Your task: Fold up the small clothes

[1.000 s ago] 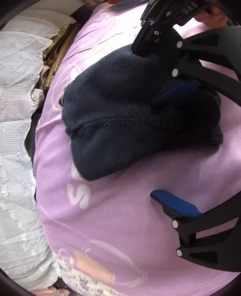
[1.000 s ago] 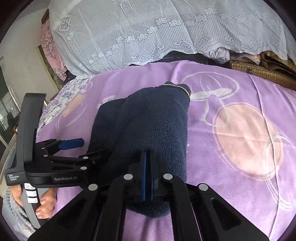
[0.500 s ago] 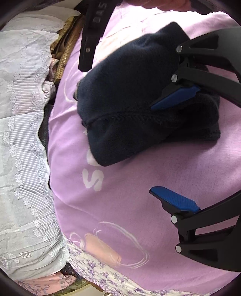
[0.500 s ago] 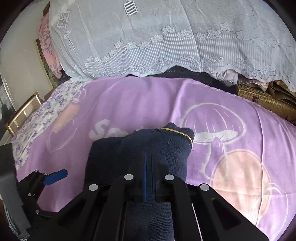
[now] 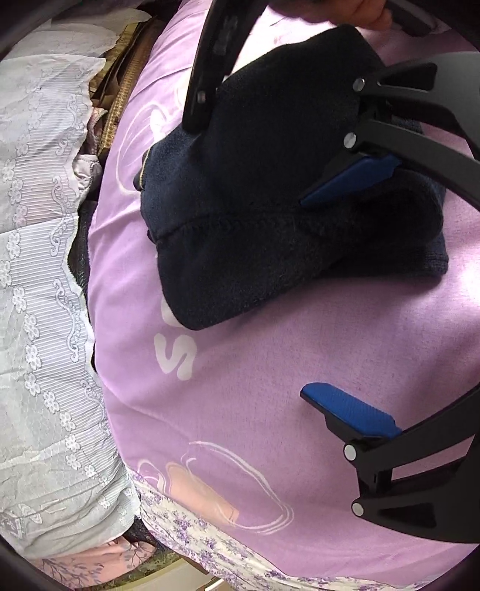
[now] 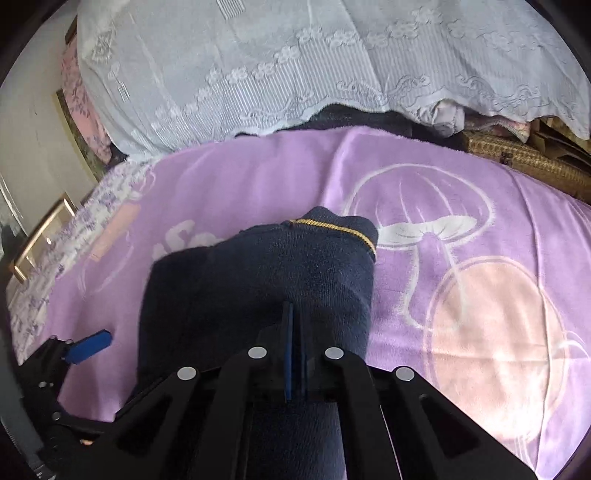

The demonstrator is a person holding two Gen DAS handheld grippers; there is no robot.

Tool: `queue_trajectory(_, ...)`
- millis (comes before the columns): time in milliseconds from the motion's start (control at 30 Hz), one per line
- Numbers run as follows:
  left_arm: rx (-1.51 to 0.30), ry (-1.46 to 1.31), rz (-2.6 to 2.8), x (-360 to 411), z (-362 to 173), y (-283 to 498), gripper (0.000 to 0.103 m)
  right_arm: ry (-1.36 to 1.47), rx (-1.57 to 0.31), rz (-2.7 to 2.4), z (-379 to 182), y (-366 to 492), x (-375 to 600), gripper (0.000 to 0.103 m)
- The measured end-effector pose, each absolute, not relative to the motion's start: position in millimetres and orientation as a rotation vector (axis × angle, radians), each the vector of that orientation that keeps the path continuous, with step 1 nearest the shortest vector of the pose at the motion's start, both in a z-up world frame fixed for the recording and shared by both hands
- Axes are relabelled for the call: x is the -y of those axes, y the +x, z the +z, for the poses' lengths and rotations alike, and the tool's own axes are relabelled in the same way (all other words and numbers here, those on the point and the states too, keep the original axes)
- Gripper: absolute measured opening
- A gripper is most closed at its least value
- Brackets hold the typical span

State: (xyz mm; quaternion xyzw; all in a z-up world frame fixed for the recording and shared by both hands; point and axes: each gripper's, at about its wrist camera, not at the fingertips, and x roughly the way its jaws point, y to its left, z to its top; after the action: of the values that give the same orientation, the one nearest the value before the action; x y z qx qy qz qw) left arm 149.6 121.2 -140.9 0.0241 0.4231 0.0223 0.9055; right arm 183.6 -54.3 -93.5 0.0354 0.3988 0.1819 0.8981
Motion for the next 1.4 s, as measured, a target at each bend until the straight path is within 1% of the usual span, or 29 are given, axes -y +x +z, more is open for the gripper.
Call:
queue_trajectory(67,-0.863,0.021,0.028,-122.9,-134.6,142.8,0.083,0.045,-0.778,0.389,-82.0,164.0,56.7,0.005)
queue_trajectory(167,-0.829,-0.046,-0.020,-125.3,-122.9,129.1,0.083,0.021,-0.728,0.423,-74.4,130.8,64.7,0.006)
queue_trajectory(233,-0.862,-0.027,0.012,-121.1,-130.2,130.5,0.083,0.028,-0.780,0.432,-92.0,125.6,69.1,0.006)
queue_trajectory(300,-0.931,-0.031,0.013,-116.0,-149.5,138.1,0.090,0.033,-0.730,0.425,-108.1,119.6,74.0,0.005)
queue_trajectory(367,-0.920,-0.008,0.053,-113.4,-151.1,139.3,0.095,0.011,-0.730,0.418,-106.8,118.4,71.2,0.005)
queue_trajectory(467,-0.926,-0.077,0.074,-116.9,-152.5,134.5,0.094,0.039,-0.742,0.437,-106.3,120.8,74.6,0.005)
queue_trajectory(567,-0.903,-0.171,0.073,-117.9,-148.7,115.7,0.089,0.071,-0.749,0.465,-108.1,122.3,81.8,0.005)
queue_trajectory(733,-0.845,-0.249,0.085,-101.6,-149.8,77.0,0.089,0.088,-0.755,0.509,-110.0,124.5,86.9,0.006)
queue_trajectory(867,-0.847,-0.287,0.098,-100.1,-149.3,62.3,0.089,0.133,-0.776,0.554,-109.8,129.2,95.9,0.007)
queue_trajectory(933,-0.845,-0.325,0.091,-103.5,-143.9,56.8,0.089,0.206,-0.824,0.555,-105.0,133.9,105.9,0.011)
queue_trajectory(1000,-0.841,-0.352,0.087,-106.8,-137.0,53.4,0.089,0.264,-0.847,0.559,-95.2,134.6,114.7,0.032)
queue_trajectory(1033,-0.837,-0.355,0.089,-108.0,-132.7,53.4,0.089,0.277,-0.822,0.557,-87.1,132.0,119.5,0.034)
queue_trajectory(1167,-0.828,-0.379,0.085,-116.7,-115.5,59.0,0.089,0.274,-0.740,0.573,-60.1,117.0,127.2,0.035)
queue_trajectory(1233,-0.847,-0.369,0.090,-118.4,-110.7,67.6,0.089,0.269,-0.724,0.593,-53.9,111.9,125.0,0.041)
queue_trajectory(1300,-0.867,-0.324,0.107,-115.6,-109.7,76.3,0.089,0.241,-0.721,0.596,-53.8,109.1,119.0,0.056)
queue_trajectory(1367,-0.885,-0.288,0.122,-112.4,-113.1,82.9,0.089,0.212,-0.740,0.572,-61.9,111.9,113.7,0.059)
queue_trajectory(1400,-0.901,-0.279,0.124,-110.5,-117.2,87.2,0.089,0.215,-0.767,0.556,-68.6,115.6,113.0,0.059)
